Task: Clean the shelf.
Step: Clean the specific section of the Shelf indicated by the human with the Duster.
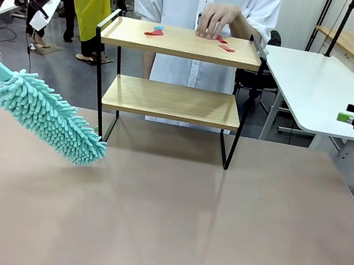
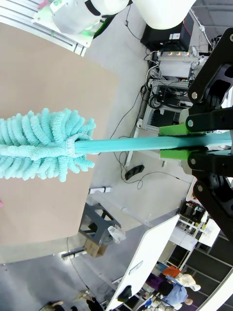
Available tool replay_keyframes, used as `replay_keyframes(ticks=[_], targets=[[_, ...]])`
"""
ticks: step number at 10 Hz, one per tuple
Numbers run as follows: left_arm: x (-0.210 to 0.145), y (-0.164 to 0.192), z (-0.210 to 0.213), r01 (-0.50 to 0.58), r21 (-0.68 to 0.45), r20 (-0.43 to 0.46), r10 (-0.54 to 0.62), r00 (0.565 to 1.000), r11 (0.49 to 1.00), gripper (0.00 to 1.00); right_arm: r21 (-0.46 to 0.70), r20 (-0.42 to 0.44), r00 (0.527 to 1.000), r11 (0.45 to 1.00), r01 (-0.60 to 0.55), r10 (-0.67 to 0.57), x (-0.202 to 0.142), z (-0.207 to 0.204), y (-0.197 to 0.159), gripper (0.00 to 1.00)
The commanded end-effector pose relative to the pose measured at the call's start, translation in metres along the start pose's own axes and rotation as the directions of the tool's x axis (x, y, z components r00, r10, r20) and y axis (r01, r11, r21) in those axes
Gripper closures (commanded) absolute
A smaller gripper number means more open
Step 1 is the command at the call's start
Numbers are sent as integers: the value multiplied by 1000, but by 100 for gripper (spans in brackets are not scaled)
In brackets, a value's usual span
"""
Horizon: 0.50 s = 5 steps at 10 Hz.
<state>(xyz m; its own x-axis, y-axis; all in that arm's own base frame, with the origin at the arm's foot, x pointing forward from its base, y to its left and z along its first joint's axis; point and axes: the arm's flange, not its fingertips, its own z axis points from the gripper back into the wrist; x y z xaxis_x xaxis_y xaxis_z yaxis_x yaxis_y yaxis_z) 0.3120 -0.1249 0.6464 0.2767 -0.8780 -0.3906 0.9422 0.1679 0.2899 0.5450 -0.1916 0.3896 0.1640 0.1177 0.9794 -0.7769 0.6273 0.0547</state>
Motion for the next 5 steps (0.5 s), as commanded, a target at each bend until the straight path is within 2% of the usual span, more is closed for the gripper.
replay_keyframes(ticks=[1,5], targets=[[-3,2,0,-10,5,1,10,1000,1000,87,2,3,1000,1000,-5,5,3,-1,1,0],[-3,2,0,-10,5,1,10,1000,1000,87,2,3,1000,1000,-5,5,3,-1,1,0]])
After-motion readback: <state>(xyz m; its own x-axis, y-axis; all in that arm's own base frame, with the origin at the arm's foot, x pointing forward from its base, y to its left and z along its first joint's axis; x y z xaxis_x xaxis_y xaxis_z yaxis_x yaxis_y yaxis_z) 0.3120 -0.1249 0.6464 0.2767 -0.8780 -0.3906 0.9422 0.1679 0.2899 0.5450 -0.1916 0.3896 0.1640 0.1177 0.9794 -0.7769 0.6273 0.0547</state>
